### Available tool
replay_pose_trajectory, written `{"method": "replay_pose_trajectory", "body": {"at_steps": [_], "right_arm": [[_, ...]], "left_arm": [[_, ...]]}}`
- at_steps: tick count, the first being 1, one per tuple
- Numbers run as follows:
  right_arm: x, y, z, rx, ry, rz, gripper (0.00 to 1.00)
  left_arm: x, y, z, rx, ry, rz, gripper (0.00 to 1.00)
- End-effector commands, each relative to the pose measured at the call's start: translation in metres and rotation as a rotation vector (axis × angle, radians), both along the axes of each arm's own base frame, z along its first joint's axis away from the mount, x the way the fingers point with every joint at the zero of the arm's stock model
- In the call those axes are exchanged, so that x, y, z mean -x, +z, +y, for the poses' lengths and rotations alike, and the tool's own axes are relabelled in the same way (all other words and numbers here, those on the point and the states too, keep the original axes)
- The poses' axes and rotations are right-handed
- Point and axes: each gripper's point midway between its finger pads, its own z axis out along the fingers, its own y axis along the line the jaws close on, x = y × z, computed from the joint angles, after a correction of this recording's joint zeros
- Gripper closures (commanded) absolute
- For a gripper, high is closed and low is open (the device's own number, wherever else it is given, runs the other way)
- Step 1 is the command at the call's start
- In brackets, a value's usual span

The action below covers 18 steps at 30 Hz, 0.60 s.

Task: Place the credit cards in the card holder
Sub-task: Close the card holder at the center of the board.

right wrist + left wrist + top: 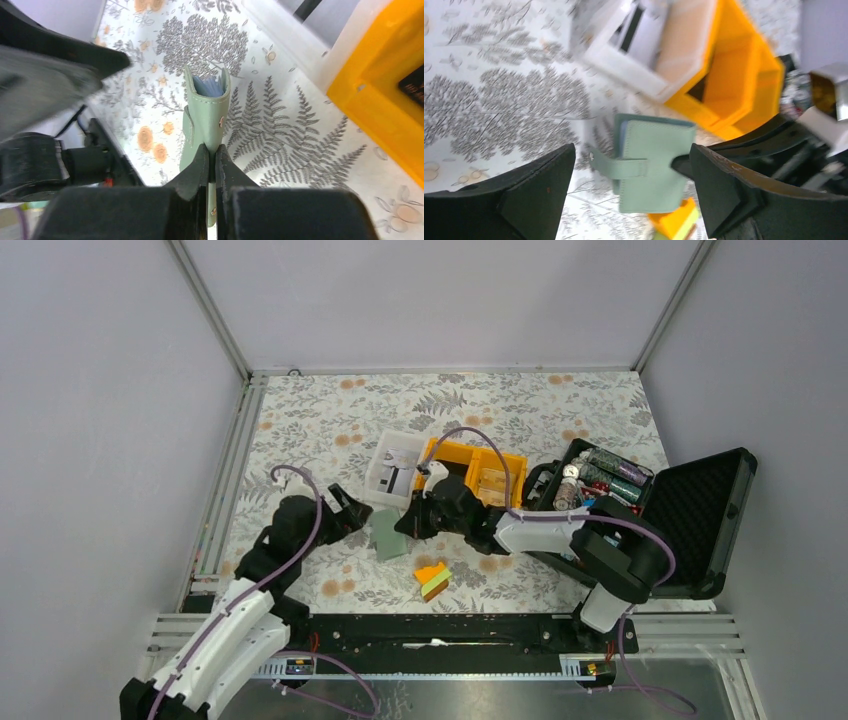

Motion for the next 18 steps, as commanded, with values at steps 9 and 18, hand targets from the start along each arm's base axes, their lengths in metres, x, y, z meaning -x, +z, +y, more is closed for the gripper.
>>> {"method": "replay_pose_trajectory", "body": {"at_steps": [9,18], "right_arm": [[-0.007,0.079,-0.004,0.374,-0.206,-0.660,1.00],[0.013,0.106,0.016,0.412,-0.202,-0.850,1.00]], "left_arm": [[0.002,0.068,-0.038,0.261,-0.038,-0.037,0.10],[0.007,0.050,-0.051,0.308,-0.069,0.006,0.10]]}}
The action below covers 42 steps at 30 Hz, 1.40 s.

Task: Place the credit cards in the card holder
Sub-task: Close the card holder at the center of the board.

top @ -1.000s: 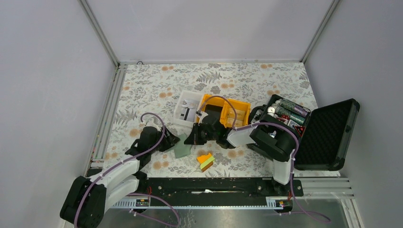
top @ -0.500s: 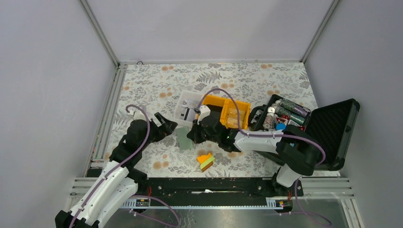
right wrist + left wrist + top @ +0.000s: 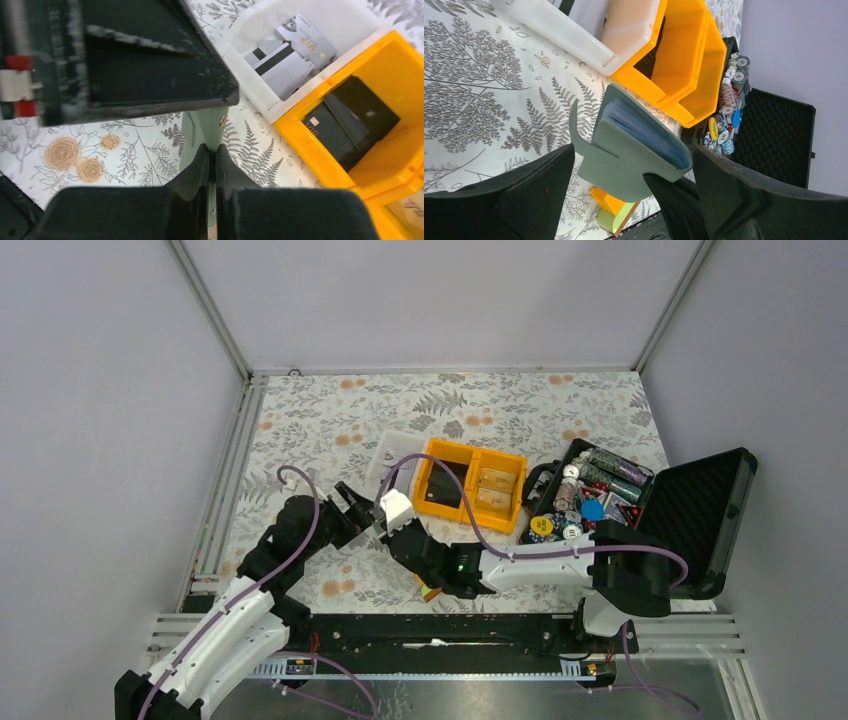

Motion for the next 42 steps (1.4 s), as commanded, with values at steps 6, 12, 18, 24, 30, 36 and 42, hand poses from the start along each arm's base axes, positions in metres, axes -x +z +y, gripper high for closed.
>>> {"method": "replay_pose_trajectory", "body": {"at_steps": [6,12,18,24,30,36,42], "right_arm": [[0.003,0.043,0.027,0.076,-0.017,-0.234,1.00],[0.009,0.042,0.034,0.102,-0.021,-0.267,1.00],[0.010,0.036,0.028,0.117,-0.025,-0.248,0.98],[0.020,0.035,0.018,0.112,0.041,-0.221,0.55],[0.032,0.036,-0.008,0.077,0.093,-0.146,0.12],[0.021,0.035,-0.039,-0.143,0.202,0.142,0.07],[0.026,0.067,-0.067,-0.421,0.391,0.298,0.04]], "left_arm": [[-0.002,0.007,-0.023,0.067,-0.068,-0.022,0.13],[-0.001,-0.003,-0.026,0.056,-0.072,-0.004,0.43],[-0.001,0.000,-0.018,0.029,-0.042,-0.033,0.85],[-0.007,0.008,-0.018,0.003,-0.050,-0.061,1.00],[-0.019,0.025,-0.002,-0.097,-0.057,-0.164,1.00],[-0.007,0.047,-0.015,-0.066,-0.263,-0.332,1.00],[0.033,0.090,-0.047,0.121,-0.537,-0.541,0.99]]}}
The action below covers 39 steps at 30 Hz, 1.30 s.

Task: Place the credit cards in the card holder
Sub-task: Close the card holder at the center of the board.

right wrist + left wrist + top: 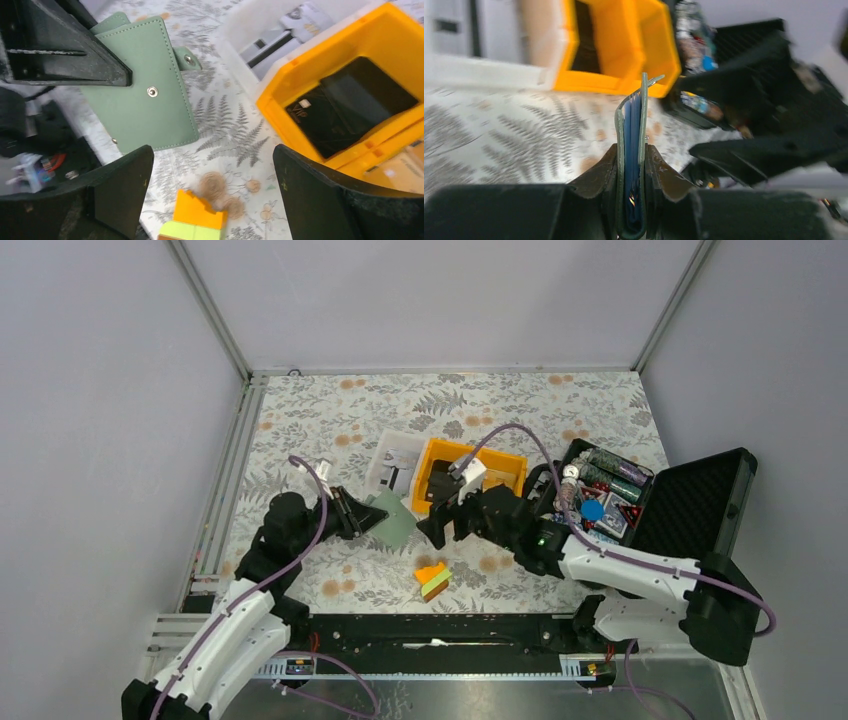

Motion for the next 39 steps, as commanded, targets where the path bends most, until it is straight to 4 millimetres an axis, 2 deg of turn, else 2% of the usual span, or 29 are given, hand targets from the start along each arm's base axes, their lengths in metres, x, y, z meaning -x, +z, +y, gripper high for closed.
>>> {"method": "replay_pose_trajectory", "body": {"at_steps": [1,7,10,14,17,18,19,21,22,24,25,27,29,31,32,34,37,39], "right_arm": [[0.043,0.038,0.011,-0.265,0.298,0.141,0.04],[0.063,0.063,0.005,-0.428,0.453,0.195,0.06],[0.070,0.074,0.007,-0.482,0.506,0.214,0.12],[0.077,0.081,0.013,-0.536,0.553,0.254,0.34],[0.081,0.084,0.017,-0.559,0.589,0.285,0.66],[0.081,0.083,0.018,-0.560,0.593,0.292,0.81],[0.080,0.083,0.019,-0.559,0.592,0.294,0.89],[0.078,0.081,0.020,-0.557,0.582,0.295,1.00],[0.076,0.080,0.020,-0.556,0.575,0.292,1.00],[0.075,0.079,0.021,-0.552,0.570,0.291,1.00],[0.074,0.078,0.021,-0.549,0.571,0.292,1.00],[0.074,0.076,0.023,-0.539,0.570,0.300,0.98],[0.069,0.072,0.022,-0.512,0.541,0.297,0.68],[0.062,0.066,0.018,-0.475,0.485,0.282,0.40],[0.058,0.064,0.015,-0.454,0.454,0.270,0.32],[0.050,0.061,0.006,-0.413,0.380,0.242,0.21],[0.043,0.063,-0.008,-0.363,0.313,0.180,0.16],[0.044,0.069,-0.012,-0.349,0.310,0.158,0.21]], "left_arm": [[0.032,0.066,-0.031,0.190,-0.294,-0.273,0.98],[0.056,0.084,-0.042,0.297,-0.445,-0.287,0.96],[0.067,0.092,-0.046,0.329,-0.506,-0.297,0.96],[0.077,0.097,-0.050,0.329,-0.563,-0.297,0.92],[0.082,0.095,-0.053,0.317,-0.583,-0.288,0.86],[0.082,0.094,-0.054,0.313,-0.581,-0.284,0.79],[0.082,0.094,-0.054,0.311,-0.579,-0.281,0.67],[0.081,0.092,-0.054,0.306,-0.573,-0.276,0.55],[0.081,0.091,-0.055,0.306,-0.571,-0.274,0.51],[0.079,0.087,-0.055,0.297,-0.560,-0.260,0.51],[0.078,0.084,-0.056,0.289,-0.555,-0.250,0.59],[0.076,0.080,-0.057,0.276,-0.555,-0.237,0.86],[0.073,0.076,-0.057,0.251,-0.537,-0.227,1.00],[0.065,0.069,-0.053,0.191,-0.486,-0.222,1.00],[0.063,0.068,-0.051,0.171,-0.467,-0.218,1.00],[0.061,0.067,-0.049,0.151,-0.449,-0.211,1.00],[0.063,0.065,-0.049,0.142,-0.456,-0.191,1.00],[0.065,0.064,-0.050,0.147,-0.474,-0.176,1.00]]}}
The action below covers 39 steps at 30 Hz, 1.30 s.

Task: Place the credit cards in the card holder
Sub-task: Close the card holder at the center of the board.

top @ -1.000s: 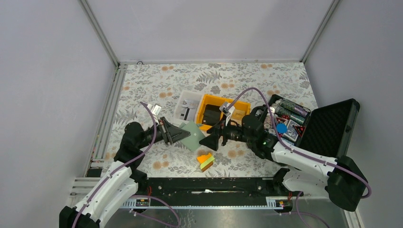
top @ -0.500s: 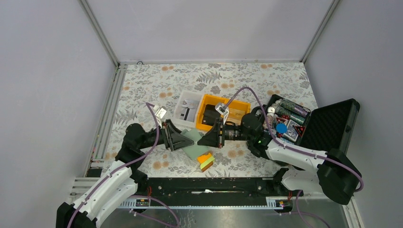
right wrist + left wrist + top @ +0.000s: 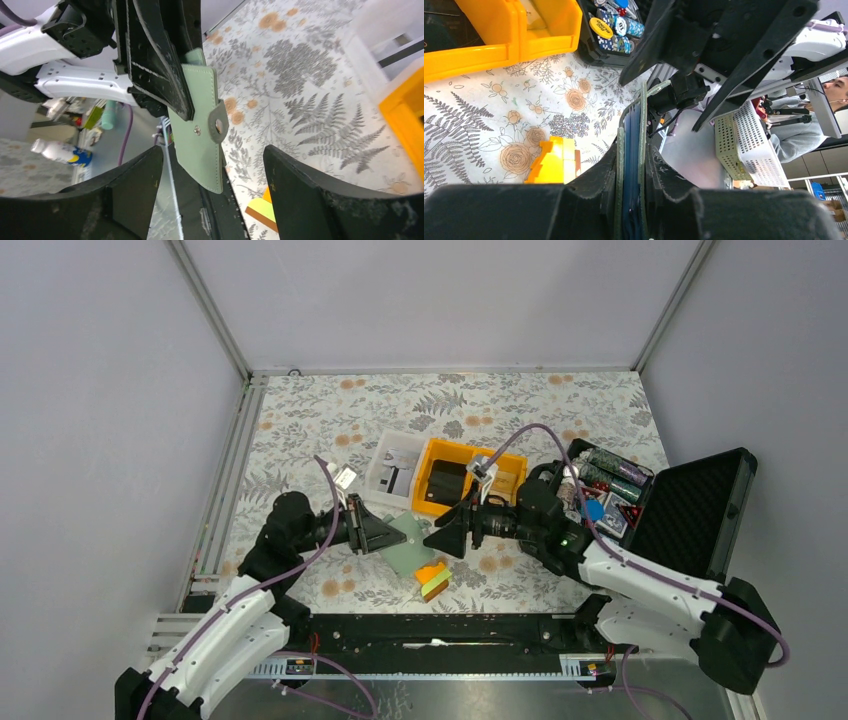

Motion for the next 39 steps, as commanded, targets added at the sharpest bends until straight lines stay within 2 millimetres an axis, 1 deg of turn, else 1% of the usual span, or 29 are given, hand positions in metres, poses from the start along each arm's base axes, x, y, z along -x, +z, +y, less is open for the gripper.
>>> {"method": "replay_pose_trajectory", "body": {"at_steps": [1,3,6,8,10,15,18,21,25,30,33,35,36,37,39], "right_arm": [[-0.015,0.029,-0.012,0.027,-0.088,-0.131,0.25],[-0.015,0.032,-0.012,0.029,-0.085,-0.132,0.31],[-0.014,0.034,-0.009,0.021,-0.070,-0.134,0.43],[-0.015,0.033,-0.007,0.018,-0.065,-0.132,0.47],[-0.017,0.031,-0.006,0.023,-0.067,-0.129,0.50],[-0.020,0.024,-0.006,0.040,-0.077,-0.125,0.50],[-0.020,0.026,-0.004,0.035,-0.072,-0.128,0.52],[-0.020,0.028,-0.003,0.028,-0.068,-0.132,0.57],[-0.020,0.026,0.000,0.031,-0.052,-0.126,0.70],[-0.018,0.027,0.003,0.020,-0.035,-0.122,0.73],[-0.017,0.029,0.003,0.010,-0.034,-0.126,0.78],[-0.018,0.029,0.003,0.008,-0.033,-0.129,0.85],[-0.017,0.029,0.003,0.009,-0.031,-0.130,0.91],[-0.017,0.028,0.003,0.010,-0.027,-0.132,0.98],[-0.013,0.027,0.004,0.012,0.001,-0.143,1.00]], "left_arm": [[-0.002,0.019,-0.001,0.003,-0.009,-0.061,1.00],[-0.001,0.018,-0.003,0.004,-0.026,-0.050,1.00],[0.000,0.018,-0.004,0.003,-0.036,-0.045,1.00],[0.000,0.017,-0.004,0.002,-0.039,-0.041,1.00],[0.000,0.017,-0.004,0.003,-0.038,-0.042,1.00],[0.001,0.018,-0.004,0.006,-0.040,-0.043,1.00],[0.001,0.017,-0.004,0.007,-0.042,-0.039,1.00],[0.001,0.017,-0.004,0.007,-0.044,-0.036,1.00],[0.001,0.016,-0.004,0.010,-0.047,-0.033,1.00],[0.002,0.015,-0.004,0.010,-0.048,-0.028,1.00],[0.002,0.015,-0.005,0.012,-0.051,-0.028,1.00],[0.002,0.015,-0.005,0.011,-0.053,-0.026,1.00],[0.002,0.015,-0.005,0.010,-0.052,-0.024,1.00],[0.001,0.014,-0.005,0.006,-0.046,-0.021,1.00],[-0.005,0.012,-0.003,-0.019,-0.007,-0.015,1.00]]}}
